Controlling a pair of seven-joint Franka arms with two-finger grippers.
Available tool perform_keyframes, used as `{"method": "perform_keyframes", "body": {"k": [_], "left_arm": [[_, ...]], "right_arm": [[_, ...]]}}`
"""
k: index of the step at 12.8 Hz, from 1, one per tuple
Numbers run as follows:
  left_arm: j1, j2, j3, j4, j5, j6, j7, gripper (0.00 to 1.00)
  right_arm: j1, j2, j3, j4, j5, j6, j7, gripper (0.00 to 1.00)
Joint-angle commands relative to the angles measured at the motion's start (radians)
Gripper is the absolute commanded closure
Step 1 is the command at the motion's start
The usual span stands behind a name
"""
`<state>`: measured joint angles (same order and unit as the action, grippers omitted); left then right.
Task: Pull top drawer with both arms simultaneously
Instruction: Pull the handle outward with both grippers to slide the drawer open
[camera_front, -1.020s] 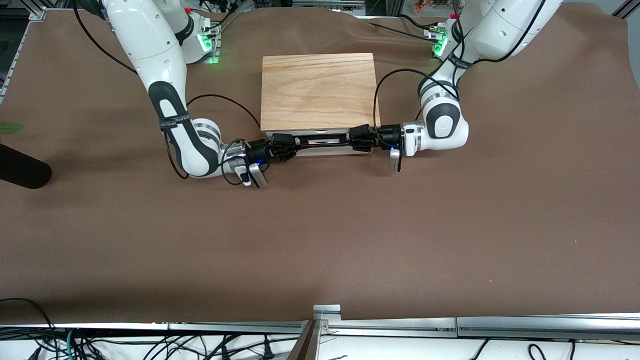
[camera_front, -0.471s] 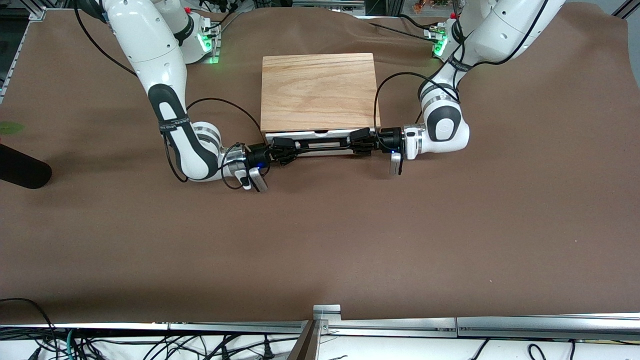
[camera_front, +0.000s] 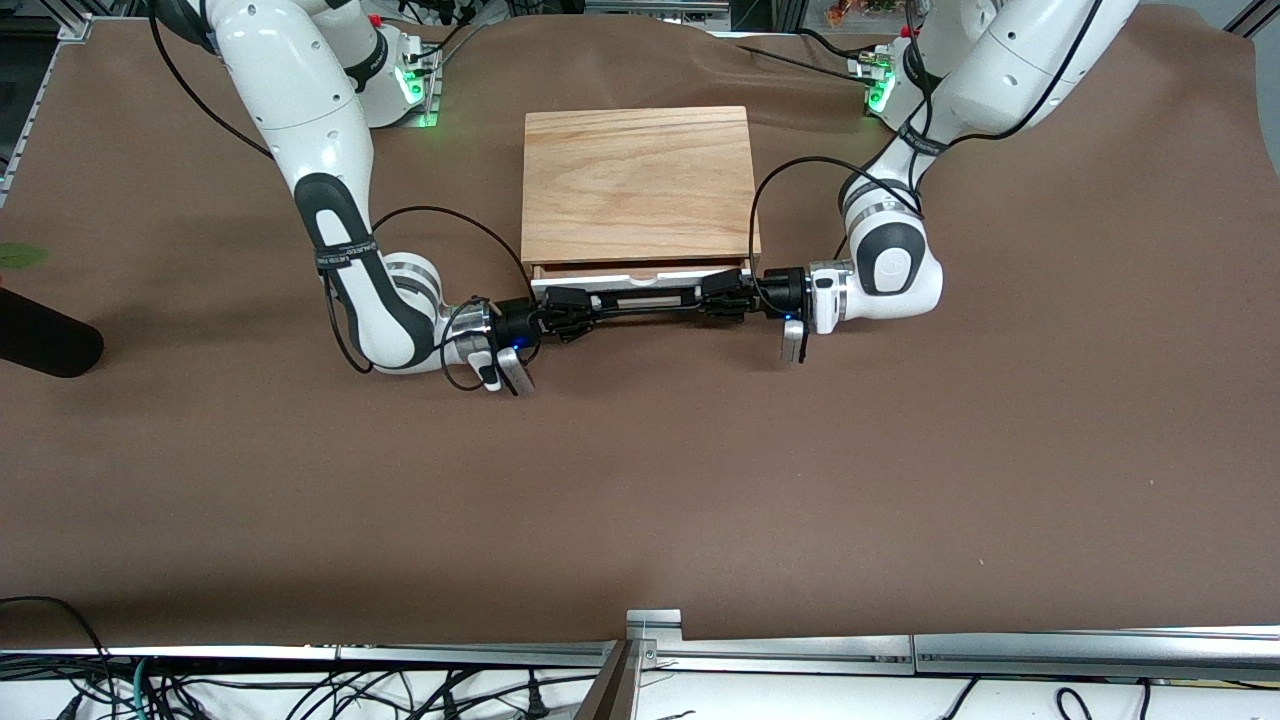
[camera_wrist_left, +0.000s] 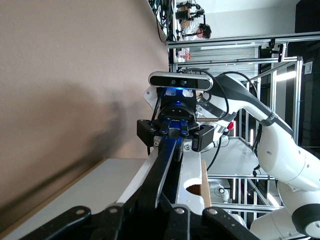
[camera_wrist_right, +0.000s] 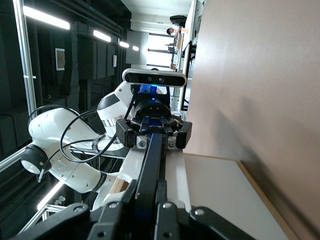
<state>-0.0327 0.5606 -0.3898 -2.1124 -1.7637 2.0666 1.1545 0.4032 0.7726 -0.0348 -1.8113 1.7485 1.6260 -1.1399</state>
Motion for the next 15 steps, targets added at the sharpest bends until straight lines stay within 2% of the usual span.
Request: {"method": "perform_keyframes", "body": {"k": [1,8,15], "left_arm": [[0.025,-0.001,0.038,0.029,0.038,-0.037,-0.065,1.0],[0.01,0.047,0.086,0.12,0.109,-0.04,-0.145,1.0],[0.007,0.14,0.118,0.27,0.177,-0.057,-0.24,1.0]], "right_arm": [[-0.058,0.045,-0.013,0.082,0.02,0.021,0.034,0.9],[-0.079,0.094,-0.027,0.173,0.017,0.029,0.075,0.9],[-0.081,0.145,-0.045,0.266,0.017,0.04,0.14,0.9]]}}
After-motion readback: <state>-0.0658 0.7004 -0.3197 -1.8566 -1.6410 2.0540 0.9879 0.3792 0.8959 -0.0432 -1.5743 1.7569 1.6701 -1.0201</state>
